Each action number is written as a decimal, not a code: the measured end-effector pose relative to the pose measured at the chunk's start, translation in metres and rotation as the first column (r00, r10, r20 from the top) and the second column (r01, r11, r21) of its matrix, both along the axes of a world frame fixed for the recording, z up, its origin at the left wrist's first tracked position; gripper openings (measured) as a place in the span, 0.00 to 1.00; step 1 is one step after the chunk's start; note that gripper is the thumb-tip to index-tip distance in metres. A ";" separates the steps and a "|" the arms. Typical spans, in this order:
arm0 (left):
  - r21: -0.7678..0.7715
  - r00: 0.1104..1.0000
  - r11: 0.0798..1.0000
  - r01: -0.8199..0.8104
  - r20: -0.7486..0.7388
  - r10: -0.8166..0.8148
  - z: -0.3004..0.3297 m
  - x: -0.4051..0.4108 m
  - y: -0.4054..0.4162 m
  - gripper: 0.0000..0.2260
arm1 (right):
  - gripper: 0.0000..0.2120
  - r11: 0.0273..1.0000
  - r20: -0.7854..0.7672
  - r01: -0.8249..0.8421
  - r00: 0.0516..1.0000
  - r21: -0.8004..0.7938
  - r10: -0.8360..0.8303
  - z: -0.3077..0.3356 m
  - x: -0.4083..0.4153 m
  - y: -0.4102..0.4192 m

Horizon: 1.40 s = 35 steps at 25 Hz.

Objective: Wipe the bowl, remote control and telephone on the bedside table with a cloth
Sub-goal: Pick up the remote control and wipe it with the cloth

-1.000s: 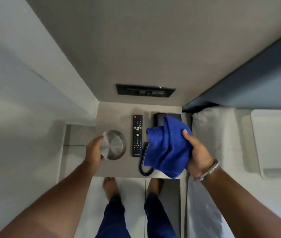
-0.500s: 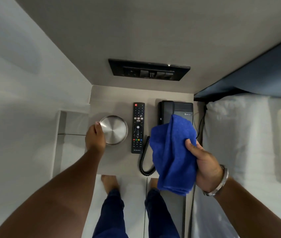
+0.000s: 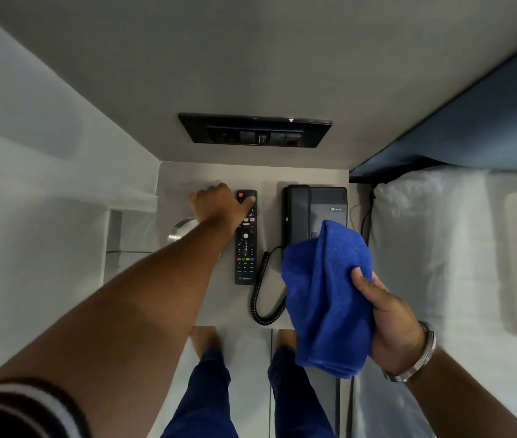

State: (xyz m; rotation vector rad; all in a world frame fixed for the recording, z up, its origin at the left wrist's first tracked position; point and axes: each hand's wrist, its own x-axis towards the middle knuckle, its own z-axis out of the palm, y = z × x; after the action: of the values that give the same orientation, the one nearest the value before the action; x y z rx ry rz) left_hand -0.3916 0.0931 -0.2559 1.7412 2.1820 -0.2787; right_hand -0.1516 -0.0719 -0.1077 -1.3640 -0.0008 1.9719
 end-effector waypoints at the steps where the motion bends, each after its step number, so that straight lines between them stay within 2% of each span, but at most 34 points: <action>1: -0.128 0.997 0.990 -0.057 0.038 0.062 -0.006 0.012 0.009 0.29 | 0.21 1.000 0.003 0.006 1.000 0.002 -0.006 0.002 0.000 -0.003; 3: -0.315 0.943 0.930 -0.187 0.207 0.260 -0.018 0.029 0.016 0.26 | 0.22 1.000 0.018 0.024 1.000 0.008 -0.024 0.007 0.002 -0.009; 4: -0.343 0.893 0.909 -0.238 0.291 0.344 -0.020 0.036 0.014 0.20 | 0.22 0.999 0.025 0.031 0.999 0.021 -0.032 0.013 0.004 -0.011; 6: -0.331 0.780 0.882 -0.337 0.426 0.458 -0.015 0.045 0.007 0.10 | 0.21 0.998 0.032 0.044 0.998 0.055 -0.046 0.035 0.007 -0.015; 8: -0.316 0.628 0.856 -0.410 0.583 0.516 0.012 0.049 -0.004 0.10 | 0.22 0.993 0.020 0.072 0.997 0.091 -0.074 0.066 0.009 -0.014; 9: -0.303 0.515 0.842 -0.446 0.683 0.519 0.039 0.048 -0.006 0.09 | 0.22 0.991 0.020 0.078 0.997 0.111 -0.080 0.088 0.009 -0.011; 11: -0.316 0.212 0.804 -0.503 0.857 0.470 0.111 0.040 -0.004 0.04 | 0.24 0.981 0.050 0.029 0.998 0.191 -0.039 0.136 0.005 -0.003; 12: -0.336 0.069 0.800 -0.498 0.904 0.422 0.154 0.031 -0.006 0.05 | 0.24 0.968 0.087 -0.023 0.996 0.248 0.001 0.164 0.001 0.001; 14: -0.415 -0.258 0.801 -0.432 0.908 0.331 0.243 0.004 -0.018 0.08 | 0.21 0.915 0.194 -0.159 0.977 0.371 0.091 0.224 -0.014 0.010; 15: -0.477 -0.430 0.807 -0.347 0.846 0.315 0.289 -0.009 -0.022 0.09 | 0.20 0.865 0.243 -0.231 0.961 0.445 0.132 0.258 -0.025 0.016; 16: -0.517 -0.515 0.795 -0.316 0.797 0.314 0.329 -0.022 -0.031 0.13 | 0.19 0.800 0.272 -0.294 0.947 0.524 0.170 0.292 -0.036 0.024; 17: -0.549 -0.563 0.776 -0.310 0.764 0.316 0.371 -0.026 -0.036 0.19 | 0.19 0.727 0.278 -0.341 0.937 0.596 0.212 0.325 -0.050 0.034; 19: -0.544 -0.540 0.714 -0.441 0.796 0.272 0.449 -0.038 -0.051 0.24 | 0.15 0.523 0.384 -0.465 0.885 0.715 0.262 0.390 -0.084 0.053; 20: -0.481 -0.527 0.688 -0.543 0.833 0.166 0.476 -0.053 -0.063 0.26 | 0.13 0.394 0.541 -0.570 0.818 0.721 0.195 0.417 -0.103 0.062; 21: -0.396 -0.432 0.615 -0.682 0.896 0.098 0.505 -0.062 -0.075 0.28 | 0.12 0.271 0.712 -0.693 0.701 0.668 0.041 0.441 -0.122 0.069; 22: -0.332 -0.371 0.660 -0.674 0.925 0.087 0.532 -0.068 -0.085 0.28 | 0.14 0.176 0.833 -0.814 0.534 0.553 -0.147 0.458 -0.142 0.074; 23: -0.284 -0.432 0.779 -0.558 0.902 0.019 0.561 -0.068 -0.093 0.25 | 0.21 0.124 0.887 -0.908 0.349 0.399 -0.302 0.473 -0.162 0.076; 24: -0.251 -0.491 0.858 -0.448 0.871 -0.002 0.580 -0.071 -0.102 0.20 | 0.33 0.098 0.889 -0.956 0.214 0.275 -0.405 0.483 -0.178 0.074; 25: -0.237 -0.548 0.880 -0.412 0.836 -0.032 0.592 -0.076 -0.109 0.17 | 0.42 0.044 0.861 -0.976 0.165 0.212 -0.482 0.489 -0.188 0.070; 27: -0.142 -0.613 0.915 -0.378 0.779 -0.133 0.611 -0.087 -0.118 0.16 | 0.43 -0.147 0.766 -0.982 0.187 0.122 -0.615 0.498 -0.203 0.060; 29: -0.090 -0.649 0.914 -0.397 0.731 -0.210 0.622 -0.097 -0.121 0.22 | 0.40 -0.252 0.758 -0.967 0.195 0.042 -0.622 0.513 -0.214 0.056; 31: 0.137 -0.658 0.934 -0.330 0.676 -0.332 0.642 -0.104 -0.121 0.30 | 0.40 -0.305 0.785 -0.952 0.204 0.020 -0.585 0.532 -0.228 0.058; 32: 0.184 -0.632 0.908 -0.376 0.666 -0.397 0.651 -0.108 -0.119 0.24 | 0.39 -0.318 0.780 -0.948 0.218 0.026 -0.587 0.543 -0.236 0.057; 33: 0.174 -0.625 0.895 -0.410 0.661 -0.415 0.664 -0.113 -0.117 0.19 | 0.37 -0.320 0.759 -0.947 0.227 0.026 -0.610 0.553 -0.244 0.055; 35: 0.133 -0.712 0.941 -0.310 0.624 -0.322 0.690 -0.130 -0.120 0.24 | 0.31 -0.293 0.682 -0.955 0.236 0.033 -0.692 0.571 -0.260 0.046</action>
State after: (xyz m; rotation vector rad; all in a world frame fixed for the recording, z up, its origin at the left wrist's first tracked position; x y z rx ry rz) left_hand -0.5221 -0.0270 0.4342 0.7550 0.2624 1.4984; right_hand -0.4121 -0.0257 0.4632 -0.7265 -2.5055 -0.0280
